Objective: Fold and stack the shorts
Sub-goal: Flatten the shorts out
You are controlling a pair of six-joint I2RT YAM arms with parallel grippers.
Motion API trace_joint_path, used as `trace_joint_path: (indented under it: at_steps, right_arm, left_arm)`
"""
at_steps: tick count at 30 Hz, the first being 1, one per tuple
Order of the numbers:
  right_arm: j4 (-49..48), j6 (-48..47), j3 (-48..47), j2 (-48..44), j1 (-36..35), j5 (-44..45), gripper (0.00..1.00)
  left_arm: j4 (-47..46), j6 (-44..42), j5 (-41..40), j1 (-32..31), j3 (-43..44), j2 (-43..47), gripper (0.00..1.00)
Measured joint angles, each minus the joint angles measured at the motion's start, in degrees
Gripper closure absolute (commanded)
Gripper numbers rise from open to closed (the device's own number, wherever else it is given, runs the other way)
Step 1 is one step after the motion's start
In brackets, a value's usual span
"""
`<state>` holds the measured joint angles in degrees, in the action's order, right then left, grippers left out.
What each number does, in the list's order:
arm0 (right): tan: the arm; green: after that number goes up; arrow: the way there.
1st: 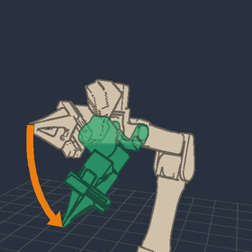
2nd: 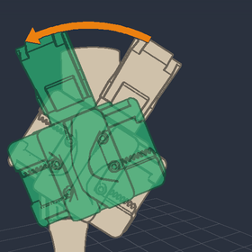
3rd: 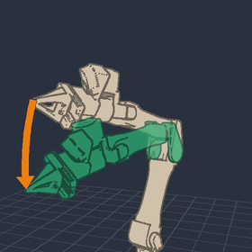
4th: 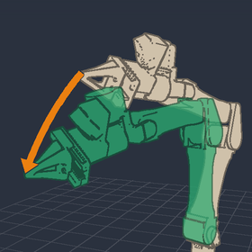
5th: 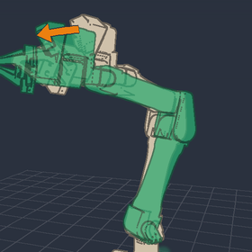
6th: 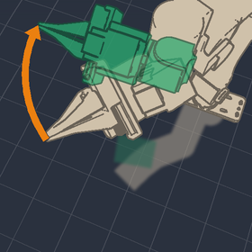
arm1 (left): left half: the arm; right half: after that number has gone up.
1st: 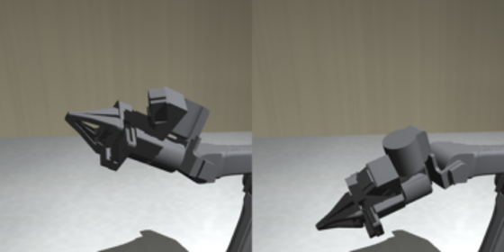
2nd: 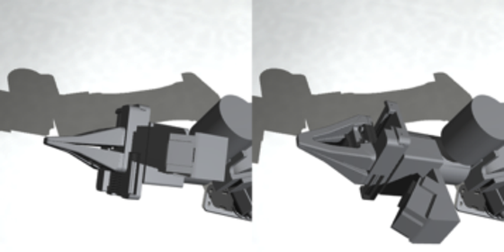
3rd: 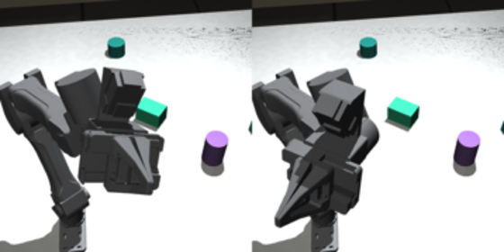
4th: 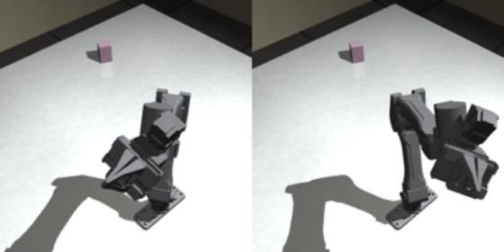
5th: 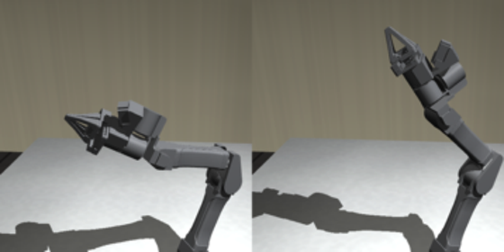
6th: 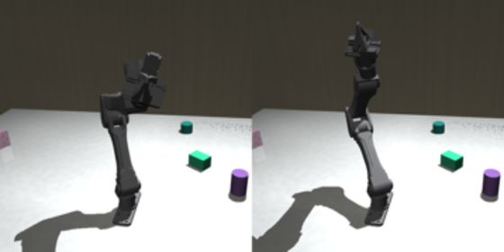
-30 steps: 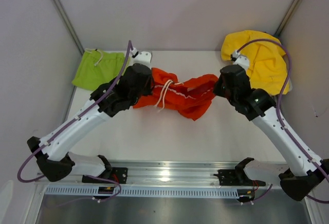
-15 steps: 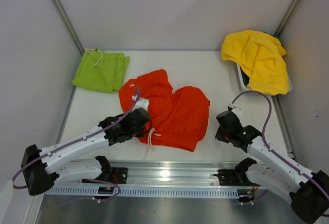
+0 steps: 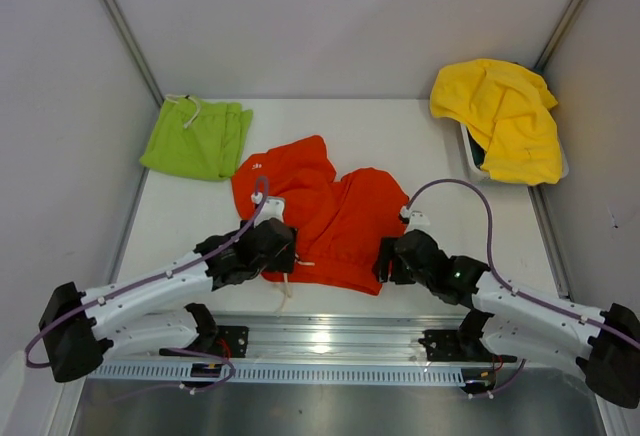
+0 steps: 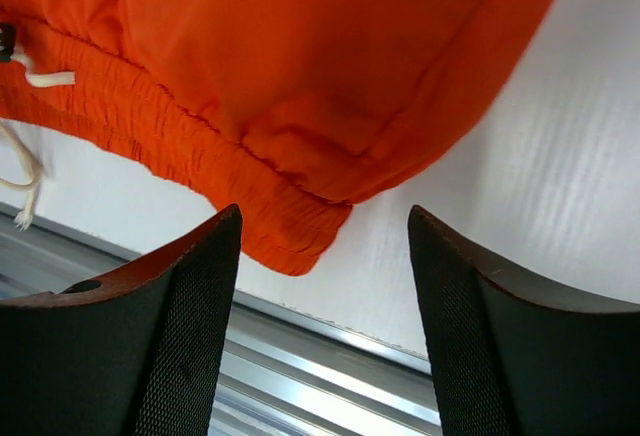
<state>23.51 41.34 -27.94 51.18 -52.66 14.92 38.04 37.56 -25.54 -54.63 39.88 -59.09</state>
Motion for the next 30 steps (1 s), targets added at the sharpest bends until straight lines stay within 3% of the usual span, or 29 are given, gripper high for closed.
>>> trace_joint_path:
  at_steps: [14, 21, 23, 26, 27, 29, 30]
  right_arm:
    - [-6.1, 15.0, 0.0, 12.0, -2.7, -5.6, 0.32]
    - [-9.4, 20.7, 3.9, 10.9, -2.3, -5.9, 0.37]
    - [-9.7, 21.6, 4.6, 10.3, -1.7, -6.0, 0.42]
    - [-10.2, 22.1, 5.6, 9.9, -0.7, -6.6, 0.60]
    - [-10.5, 22.3, 6.0, 9.9, -0.2, -6.9, 0.77]
    - [-10.8, 22.3, 6.5, 9.9, 0.8, -7.5, 0.88]
    - [-10.9, 22.6, 6.5, 10.0, 1.1, -7.7, 0.99]
  left_arm:
    - [-3.1, 7.5, -2.8, 0.0, -13.4, 18.8, 0.18]
    - [-5.1, 8.5, -4.6, 0.0, -16.1, 20.8, 0.18]
    - [-6.2, 8.6, -5.0, 0.0, -16.5, 20.0, 0.18]
    - [-7.3, 8.9, -5.4, 0.0, -17.1, 19.6, 0.18]
    - [-7.7, 9.0, -5.4, 0.0, -17.5, 20.1, 0.18]
    - [-7.9, 8.9, -5.4, 0.0, -18.0, 21.8, 0.18]
    - [-8.0, 8.9, -5.4, 0.0, -18.1, 23.3, 0.18]
